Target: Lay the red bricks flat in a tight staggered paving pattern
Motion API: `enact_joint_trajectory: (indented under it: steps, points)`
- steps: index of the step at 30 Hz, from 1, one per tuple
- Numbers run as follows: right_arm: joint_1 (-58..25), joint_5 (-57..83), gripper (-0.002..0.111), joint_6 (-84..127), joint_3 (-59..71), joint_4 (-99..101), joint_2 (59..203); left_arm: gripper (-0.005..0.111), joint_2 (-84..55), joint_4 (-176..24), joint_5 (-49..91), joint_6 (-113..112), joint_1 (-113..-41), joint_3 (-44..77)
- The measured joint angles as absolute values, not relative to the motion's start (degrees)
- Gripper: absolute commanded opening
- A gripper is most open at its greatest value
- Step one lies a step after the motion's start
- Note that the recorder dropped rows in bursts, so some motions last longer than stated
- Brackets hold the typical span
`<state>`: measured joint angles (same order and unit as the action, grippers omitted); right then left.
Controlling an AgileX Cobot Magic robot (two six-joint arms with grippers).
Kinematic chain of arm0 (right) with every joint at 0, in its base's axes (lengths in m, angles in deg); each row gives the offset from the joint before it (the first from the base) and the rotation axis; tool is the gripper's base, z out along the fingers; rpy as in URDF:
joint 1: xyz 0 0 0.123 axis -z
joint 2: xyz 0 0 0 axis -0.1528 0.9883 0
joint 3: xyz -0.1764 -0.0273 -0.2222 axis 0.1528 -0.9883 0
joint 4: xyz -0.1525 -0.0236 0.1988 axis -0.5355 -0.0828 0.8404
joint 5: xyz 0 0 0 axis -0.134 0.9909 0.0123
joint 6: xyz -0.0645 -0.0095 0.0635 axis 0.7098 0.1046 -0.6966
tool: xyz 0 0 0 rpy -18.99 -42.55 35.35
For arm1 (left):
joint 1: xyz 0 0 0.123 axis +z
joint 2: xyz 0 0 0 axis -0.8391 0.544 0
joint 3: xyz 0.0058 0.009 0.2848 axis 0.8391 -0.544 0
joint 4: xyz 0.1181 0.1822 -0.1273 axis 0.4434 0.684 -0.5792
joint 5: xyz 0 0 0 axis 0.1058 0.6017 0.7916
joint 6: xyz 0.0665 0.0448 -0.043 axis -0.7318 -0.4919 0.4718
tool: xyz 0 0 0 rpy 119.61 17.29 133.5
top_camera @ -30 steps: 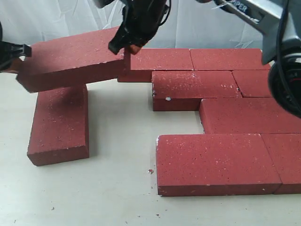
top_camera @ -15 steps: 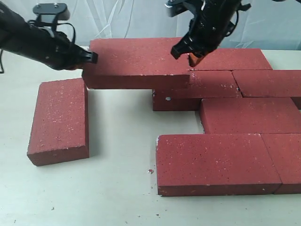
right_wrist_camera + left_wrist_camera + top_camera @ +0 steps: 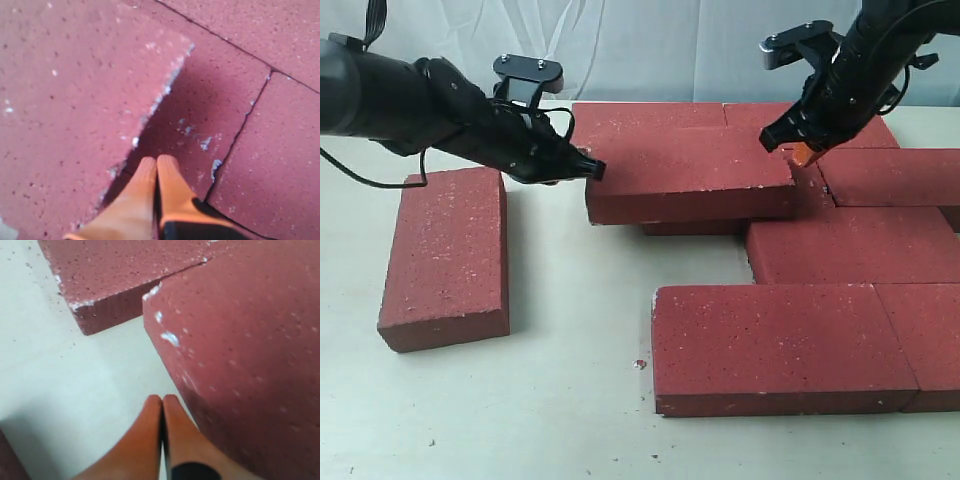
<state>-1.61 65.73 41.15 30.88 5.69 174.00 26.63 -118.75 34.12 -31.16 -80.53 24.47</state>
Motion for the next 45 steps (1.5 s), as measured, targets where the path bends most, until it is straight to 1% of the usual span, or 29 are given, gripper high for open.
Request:
enact_joint_trajectory:
  steps: [5,7,8,10,12,14,17,21,27,31,40,45]
  points:
    - [2.4,66.9,-0.001,40.8,30.7,5.3,173.7,0.0,26.1,-110.2,34.0,-31.1,-79.9,24.7]
    - [3.0,67.2,-0.001,40.8,30.5,7.8,172.4,0.0,23.4,-109.1,35.5,-30.9,-77.6,24.7]
    - [3.2,66.5,-0.001,41.0,29.8,9.3,170.9,0.0,21.1,-108.9,37.3,-30.9,-75.4,24.7]
    - [3.2,62.8,-0.001,45.4,25.1,14.3,167.5,0.0,16.7,-107.4,40.6,-30.9,-71.7,24.7]
    - [3.2,57.8,-0.001,54.4,17.8,23.7,163.6,0.0,12.5,-106.7,41.2,-30.9,-69.2,22.1]
    - [3.2,54.6,-0.001,66.8,10.8,33.9,159.7,0.0,10.6,-106.5,43.0,-32.5,-68.7,18.8]
    - [3.1,53.4,-0.001,79.3,6.1,41.8,157.3,0.0,11.1,-109.5,44.5,-37.1,-69.9,16.5]
    - [2.9,51.6,-0.001,85.1,5.0,47.3,156.8,0.0,14.9,-115.4,42.7,-43.8,-72.8,16.1]
    - [2.9,48.7,-0.001,86.4,4.7,48.8,156.8,0.0,23.6,-118.8,41.0,-46.2,-74.0,18.1]
    - [2.9,47.5,-0.001,86.4,4.7,49.1,156.8,0.0,27.5,-118.2,44.1,-46.3,-74.0,20.0]
    - [2.9,46.3,-0.001,86.5,4.6,49.2,157.0,0.0,28.5,-114.3,46.2,-46.3,-74.0,21.1]
    - [2.9,44.7,-0.001,86.6,4.6,49.3,158.8,0.0,28.5,-107.1,47.0,-42.0,-74.0,21.2]
